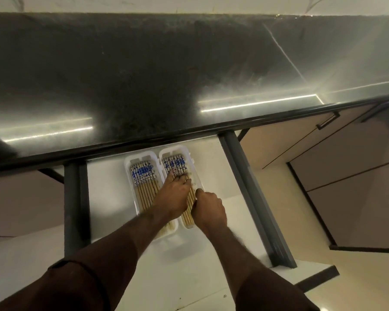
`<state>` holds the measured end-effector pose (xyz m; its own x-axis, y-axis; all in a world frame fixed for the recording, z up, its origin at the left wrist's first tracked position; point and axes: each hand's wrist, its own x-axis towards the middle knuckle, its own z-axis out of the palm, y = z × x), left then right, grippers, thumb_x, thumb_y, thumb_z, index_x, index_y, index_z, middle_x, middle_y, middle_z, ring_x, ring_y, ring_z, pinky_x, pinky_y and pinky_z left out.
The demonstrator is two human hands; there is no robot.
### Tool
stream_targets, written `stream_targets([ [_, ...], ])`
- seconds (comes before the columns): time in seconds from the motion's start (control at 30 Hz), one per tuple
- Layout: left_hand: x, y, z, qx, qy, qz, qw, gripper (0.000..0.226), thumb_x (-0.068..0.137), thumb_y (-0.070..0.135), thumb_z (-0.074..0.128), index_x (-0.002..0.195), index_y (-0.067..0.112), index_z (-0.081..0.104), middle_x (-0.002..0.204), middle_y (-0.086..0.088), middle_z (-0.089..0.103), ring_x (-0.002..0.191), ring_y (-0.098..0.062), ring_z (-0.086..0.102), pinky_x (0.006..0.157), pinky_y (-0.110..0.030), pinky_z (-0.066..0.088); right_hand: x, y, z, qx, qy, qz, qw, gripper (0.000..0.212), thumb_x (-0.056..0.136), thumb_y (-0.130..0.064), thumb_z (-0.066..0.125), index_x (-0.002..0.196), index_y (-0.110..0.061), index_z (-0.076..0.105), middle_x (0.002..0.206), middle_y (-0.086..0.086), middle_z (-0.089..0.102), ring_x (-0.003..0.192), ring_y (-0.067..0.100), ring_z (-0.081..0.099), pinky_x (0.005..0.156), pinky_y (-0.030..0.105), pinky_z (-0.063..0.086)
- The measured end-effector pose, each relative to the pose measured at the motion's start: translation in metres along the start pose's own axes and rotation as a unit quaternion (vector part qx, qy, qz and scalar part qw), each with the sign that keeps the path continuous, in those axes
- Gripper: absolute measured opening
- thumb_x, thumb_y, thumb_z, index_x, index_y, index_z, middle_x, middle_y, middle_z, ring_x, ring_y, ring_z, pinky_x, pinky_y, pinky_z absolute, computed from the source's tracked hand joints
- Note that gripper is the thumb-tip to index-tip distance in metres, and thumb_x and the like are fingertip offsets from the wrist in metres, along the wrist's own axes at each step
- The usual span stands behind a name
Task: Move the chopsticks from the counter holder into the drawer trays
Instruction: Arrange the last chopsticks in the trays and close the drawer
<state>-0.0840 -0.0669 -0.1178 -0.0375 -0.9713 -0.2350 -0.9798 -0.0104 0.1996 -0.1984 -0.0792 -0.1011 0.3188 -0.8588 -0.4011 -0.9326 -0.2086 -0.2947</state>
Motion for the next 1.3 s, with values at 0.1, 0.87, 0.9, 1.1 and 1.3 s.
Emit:
stream_targets([
  [0.1,-0.019,-0.001,-0.009,-0.048,0.011,-0.009,0.999,0.062,0.096,0.014,0.047,0.152,0.013,0.019,0.161,-0.009,0.017,0.15,-0.02,0.011,0.113,-0.038,-0.011,-0.013,0.001,-0.014,0.033,0.01,-0.004,0.999,0.025,0.094,-0.03,0.054,0.114,-0.017,0.061,0.109,0.005,0.07,0.086,0.026,0.069,0.078,0.039,0.06],
  [0.87,-0.266,0.107,0.0,-0.187,0.203,-0.114,0.954,0.057,0.101,0.038,0.036,0.151,0.011,0.026,0.158,-0.005,0.023,0.147,-0.017,0.021,0.117,-0.032,-0.009,-0.227,0.053,-0.017,0.098,0.221,-0.228,0.943,0.025,0.094,-0.024,0.058,0.115,-0.013,0.064,0.108,0.004,0.073,0.095,0.021,0.069,0.083,0.032,0.055],
  [0.9,-0.279,0.115,0.004,-0.19,0.208,-0.117,0.953,0.06,0.099,0.042,0.032,0.151,0.012,0.025,0.158,-0.003,0.02,0.147,-0.016,0.02,0.116,-0.031,-0.009,-0.241,0.059,-0.011,0.104,0.236,-0.242,0.935,0.024,0.093,-0.024,0.059,0.113,-0.012,0.066,0.104,0.004,0.074,0.091,0.019,0.069,0.08,0.029,0.054],
  [1.1,-0.358,0.141,0.05,-0.193,0.279,-0.135,0.931,0.063,0.097,0.049,0.028,0.145,0.008,0.035,0.151,-0.005,0.028,0.142,-0.023,0.029,0.115,-0.049,0.021,-0.295,0.087,0.026,0.098,0.236,-0.27,0.929,0.015,0.091,-0.026,0.06,0.078,-0.018,0.06,0.065,-0.005,0.061,0.055,0.005,0.047,0.052,0.011,0.03],
  [1.3,-0.396,0.142,0.108,-0.207,0.325,-0.204,0.9,0.064,0.099,0.046,0.028,0.146,0.003,0.032,0.155,-0.016,0.029,0.146,-0.029,0.024,0.113,-0.052,0.026,-0.29,0.103,0.063,0.035,0.158,-0.225,0.961,0.014,0.094,-0.026,0.054,0.089,-0.017,0.064,0.084,0.001,0.065,0.069,0.01,0.051,0.06,0.011,0.031],
])
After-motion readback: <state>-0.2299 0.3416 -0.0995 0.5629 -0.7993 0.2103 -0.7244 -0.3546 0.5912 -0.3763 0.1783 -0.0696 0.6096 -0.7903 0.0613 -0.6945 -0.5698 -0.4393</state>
